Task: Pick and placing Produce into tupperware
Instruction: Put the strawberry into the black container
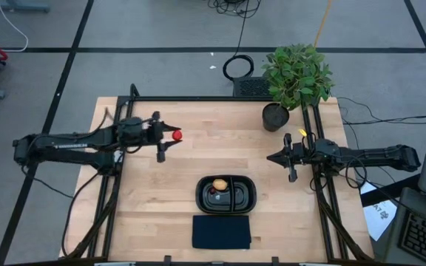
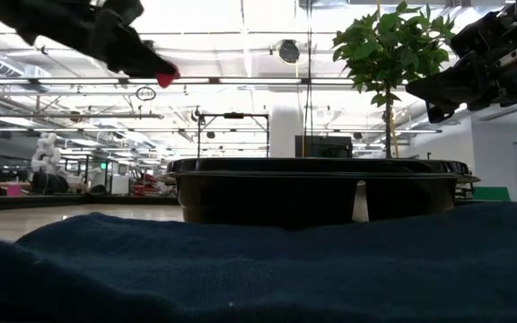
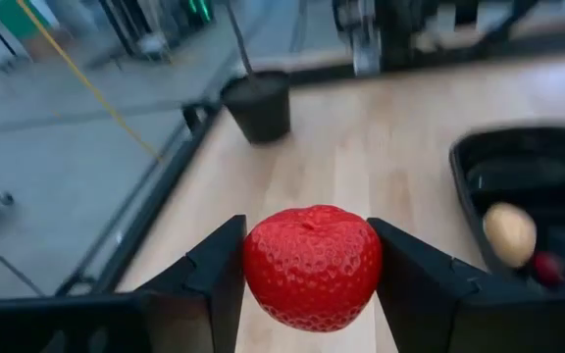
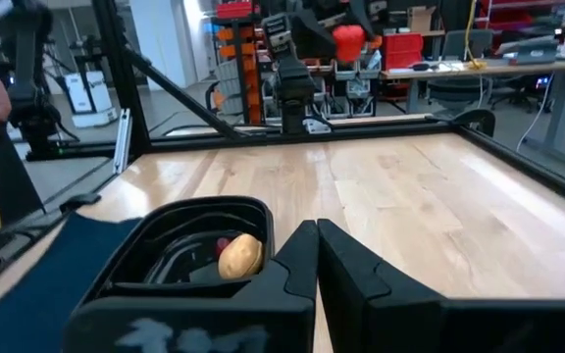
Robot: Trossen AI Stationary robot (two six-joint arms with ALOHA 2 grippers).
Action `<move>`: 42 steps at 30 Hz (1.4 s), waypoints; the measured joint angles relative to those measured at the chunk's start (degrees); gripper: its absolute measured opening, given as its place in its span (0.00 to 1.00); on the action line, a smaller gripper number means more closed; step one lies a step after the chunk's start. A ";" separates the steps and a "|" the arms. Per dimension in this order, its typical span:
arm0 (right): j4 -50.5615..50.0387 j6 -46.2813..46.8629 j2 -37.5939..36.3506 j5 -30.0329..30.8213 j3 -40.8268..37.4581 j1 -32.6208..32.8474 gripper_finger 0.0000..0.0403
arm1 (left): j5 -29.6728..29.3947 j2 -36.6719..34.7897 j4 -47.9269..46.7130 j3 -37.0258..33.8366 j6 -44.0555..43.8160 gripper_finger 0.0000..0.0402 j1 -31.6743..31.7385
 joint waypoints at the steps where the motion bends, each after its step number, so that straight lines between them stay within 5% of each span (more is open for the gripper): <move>1: 0.05 0.84 -0.12 0.02 0.00 0.02 0.00 | -0.01 -1.89 1.19 -1.41 -0.35 0.46 0.00; 17: 0.04 1.18 -5.86 0.02 0.02 0.01 0.00 | 2.43 -24.13 8.58 -20.35 -5.19 0.46 -0.72; 42: -0.04 0.75 -5.84 -0.20 -0.79 0.06 0.00 | 6.57 -25.70 10.91 -22.69 -6.43 0.46 -2.71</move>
